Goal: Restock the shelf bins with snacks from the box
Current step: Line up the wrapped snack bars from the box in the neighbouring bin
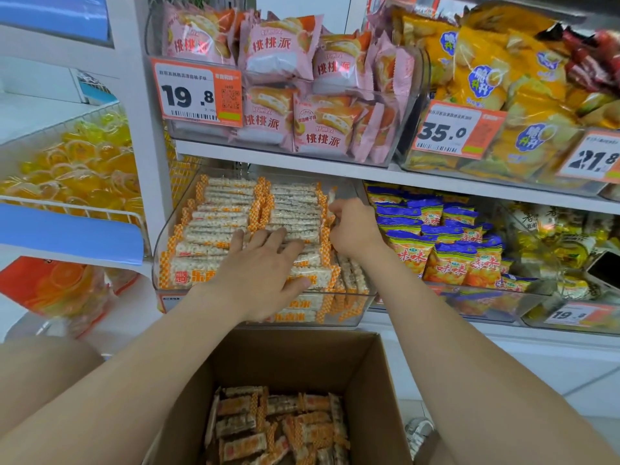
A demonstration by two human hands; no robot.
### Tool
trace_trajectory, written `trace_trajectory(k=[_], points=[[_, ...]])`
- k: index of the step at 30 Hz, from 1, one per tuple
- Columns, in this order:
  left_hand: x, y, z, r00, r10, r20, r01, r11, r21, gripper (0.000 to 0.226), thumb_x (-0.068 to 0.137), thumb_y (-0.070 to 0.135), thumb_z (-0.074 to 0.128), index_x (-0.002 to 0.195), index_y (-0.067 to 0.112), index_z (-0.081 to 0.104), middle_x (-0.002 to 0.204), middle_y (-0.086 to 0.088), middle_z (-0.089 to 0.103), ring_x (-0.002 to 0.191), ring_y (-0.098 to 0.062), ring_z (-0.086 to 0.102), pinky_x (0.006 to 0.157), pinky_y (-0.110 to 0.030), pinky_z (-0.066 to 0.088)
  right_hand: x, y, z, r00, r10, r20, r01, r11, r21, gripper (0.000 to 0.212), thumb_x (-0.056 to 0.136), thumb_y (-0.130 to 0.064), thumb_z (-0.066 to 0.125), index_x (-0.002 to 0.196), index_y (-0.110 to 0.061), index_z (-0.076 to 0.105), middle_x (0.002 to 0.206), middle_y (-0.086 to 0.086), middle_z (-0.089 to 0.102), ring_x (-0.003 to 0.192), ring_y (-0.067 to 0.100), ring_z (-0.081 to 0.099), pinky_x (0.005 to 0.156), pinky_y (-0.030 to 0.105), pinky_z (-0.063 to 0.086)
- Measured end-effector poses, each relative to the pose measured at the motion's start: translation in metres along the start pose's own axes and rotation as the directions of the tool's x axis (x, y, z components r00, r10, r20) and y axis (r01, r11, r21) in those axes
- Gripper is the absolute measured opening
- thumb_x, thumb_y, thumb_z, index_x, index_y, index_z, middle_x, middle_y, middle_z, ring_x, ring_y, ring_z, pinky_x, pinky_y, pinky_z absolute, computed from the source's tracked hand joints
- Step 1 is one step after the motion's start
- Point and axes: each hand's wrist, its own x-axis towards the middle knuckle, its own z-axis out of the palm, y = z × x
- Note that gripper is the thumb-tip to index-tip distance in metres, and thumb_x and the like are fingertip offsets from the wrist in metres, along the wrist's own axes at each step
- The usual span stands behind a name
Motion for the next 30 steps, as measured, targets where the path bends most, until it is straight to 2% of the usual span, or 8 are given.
trace_trajectory(k=[6, 9, 14, 16, 19, 24, 27, 30], points=[[-0.007, -0.002, -0.006, 0.998, 0.01, -0.066, -0.017, 0.994, -0.104, 0.07, 0.102, 0.068, 0.03, 0.162, 0.032, 0.024, 0.171, -0.004, 0.022, 0.158, -0.028, 0.017, 0.126, -0.062, 0.015, -0.026, 0.0, -0.017, 0.993, -0.104, -0.056, 0.105, 0.994, 0.008, 0.028, 0.089, 0.002, 0.054, 0.114, -0.006, 0.06, 0.092, 0.011, 0.062, 0.089, 0.036, 0.062, 0.059, 0.032, 0.037], [-0.02, 0.006, -0.009, 0.968, 0.024, -0.25, -0.06, 0.989, -0.138, 0.062, 0.102, 0.061, 0.034, 0.153, 0.026, 0.04, 0.158, -0.002, 0.042, 0.149, -0.027, 0.034, 0.121, -0.054, 0.029, -0.067, -0.001, -0.027, 0.963, -0.212, -0.165, 0.216, 0.976, 0.005, 0.039, 0.09, -0.002, 0.056, 0.127, -0.012, 0.065, 0.107, 0.009, 0.07, 0.1, 0.028, 0.066, 0.073, 0.03, 0.046], [-0.065, 0.03, 0.002, 0.874, 0.052, -0.484, -0.174, 0.962, -0.212, 0.015, 0.094, 0.031, 0.064, 0.103, 0.024, 0.055, 0.098, 0.005, 0.052, 0.089, -0.021, 0.051, 0.073, -0.037, 0.04, -0.156, 0.002, -0.042, 0.95, -0.307, -0.058, 0.312, 0.937, 0.155, 0.023, 0.091, -0.01, 0.056, 0.095, -0.024, 0.074, 0.072, -0.014, 0.066, 0.066, 0.003, 0.06, 0.067, 0.023, 0.049], [-0.085, 0.038, 0.016, 0.953, 0.045, -0.299, -0.14, 0.942, -0.305, 0.01, 0.095, 0.034, 0.061, 0.097, 0.027, 0.053, 0.086, 0.009, 0.054, 0.079, -0.018, 0.054, 0.064, -0.036, 0.039, -0.184, 0.007, -0.035, 0.952, -0.258, 0.164, 0.23, 0.958, 0.172, 0.026, 0.09, -0.011, 0.055, 0.088, -0.027, 0.076, 0.068, -0.016, 0.064, 0.065, 0.001, 0.059, 0.065, 0.023, 0.05], [-0.103, 0.048, 0.054, 0.988, 0.074, 0.134, -0.041, 0.971, -0.236, 0.009, 0.1, 0.04, 0.056, 0.097, 0.031, 0.056, 0.087, 0.01, 0.058, 0.081, -0.016, 0.059, 0.065, -0.036, 0.05, -0.215, 0.022, 0.005, 0.827, -0.208, 0.522, 0.186, 0.978, 0.094, 0.031, 0.095, -0.009, 0.05, 0.102, -0.019, 0.079, 0.079, -0.014, 0.068, 0.074, 0.002, 0.063, 0.068, 0.023, 0.053], [-0.112, 0.057, 0.151, 0.786, 0.037, 0.617, 0.06, 0.989, -0.136, 0.037, 0.105, 0.046, 0.051, 0.13, 0.021, 0.062, 0.118, -0.004, 0.066, 0.1, -0.024, 0.065, 0.082, -0.038, 0.057, -0.236, 0.069, 0.114, 0.564, -0.013, 0.826, 0.111, 0.992, -0.06, 0.035, 0.09, -0.011, 0.048, 0.111, -0.002, 0.074, 0.106, 0.021, 0.075, 0.098, 0.041, 0.071, 0.084, 0.056, 0.061], [-0.12, 0.053, 0.216, 0.672, -0.005, 0.74, 0.195, 0.966, -0.17, 0.049, 0.108, 0.047, 0.046, 0.144, 0.014, 0.056, 0.138, -0.012, 0.061, 0.121, -0.031, 0.061, 0.098, -0.04, 0.053, -0.241, 0.097, 0.167, 0.498, 0.095, 0.862, 0.008, 0.993, -0.114, 0.038, 0.097, -0.013, 0.052, 0.129, 0.003, 0.066, 0.125, 0.02, 0.07, 0.107, 0.039, 0.068, 0.088, 0.049, 0.061], [-0.132, 0.05, 0.271, 0.623, -0.058, 0.78, 0.318, 0.93, -0.185, 0.033, 0.106, 0.033, 0.051, 0.132, 0.015, 0.063, 0.125, -0.01, 0.065, 0.107, -0.028, 0.064, 0.091, -0.04, 0.056, -0.249, 0.122, 0.213, 0.486, 0.149, 0.861, -0.097, 0.988, -0.116, 0.03, 0.1, -0.016, 0.058, 0.128, -0.009, 0.064, 0.119, 0.012, 0.066, 0.106, 0.03, 0.064, 0.088, 0.037, 0.058]])
